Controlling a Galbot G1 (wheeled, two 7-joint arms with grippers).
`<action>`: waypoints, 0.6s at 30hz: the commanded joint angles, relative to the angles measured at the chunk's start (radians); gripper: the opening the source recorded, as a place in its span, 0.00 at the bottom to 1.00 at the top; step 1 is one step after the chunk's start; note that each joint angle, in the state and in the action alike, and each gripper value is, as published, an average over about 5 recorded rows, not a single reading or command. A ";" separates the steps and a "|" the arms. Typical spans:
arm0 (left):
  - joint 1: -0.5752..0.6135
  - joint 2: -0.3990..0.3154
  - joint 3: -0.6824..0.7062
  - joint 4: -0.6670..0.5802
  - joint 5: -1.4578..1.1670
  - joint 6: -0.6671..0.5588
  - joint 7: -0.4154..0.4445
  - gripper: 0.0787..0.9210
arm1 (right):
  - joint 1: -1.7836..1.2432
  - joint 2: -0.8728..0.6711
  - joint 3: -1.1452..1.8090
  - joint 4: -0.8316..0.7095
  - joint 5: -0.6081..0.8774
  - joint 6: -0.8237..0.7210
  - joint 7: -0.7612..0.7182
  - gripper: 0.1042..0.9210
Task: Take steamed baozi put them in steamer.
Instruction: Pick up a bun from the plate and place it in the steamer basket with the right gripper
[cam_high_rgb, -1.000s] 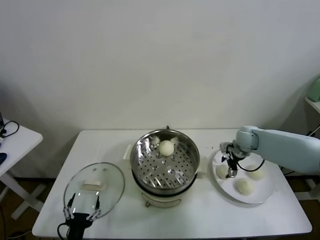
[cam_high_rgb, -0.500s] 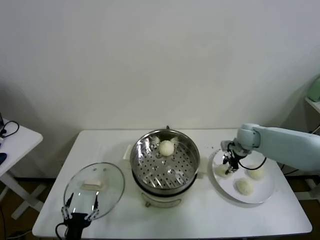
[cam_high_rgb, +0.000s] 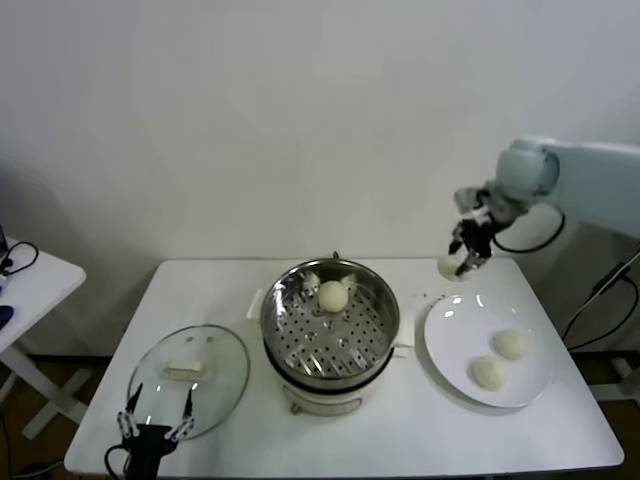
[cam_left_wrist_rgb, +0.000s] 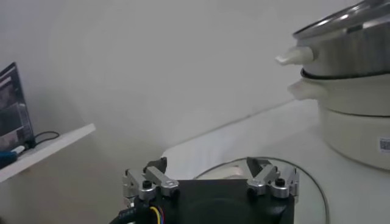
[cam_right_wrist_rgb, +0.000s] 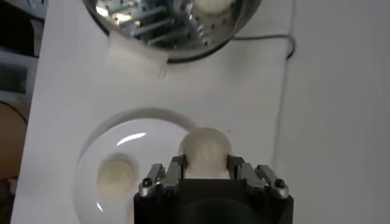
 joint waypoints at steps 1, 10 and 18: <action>0.007 0.001 0.008 -0.013 0.001 0.000 0.000 0.88 | 0.255 0.154 0.077 0.166 0.325 -0.105 0.010 0.47; -0.011 0.001 0.012 0.003 0.005 0.002 0.003 0.88 | 0.018 0.360 0.266 0.238 0.376 -0.282 0.223 0.48; -0.019 -0.005 0.015 0.008 0.010 0.002 0.005 0.88 | -0.265 0.500 0.214 0.108 0.199 -0.303 0.302 0.49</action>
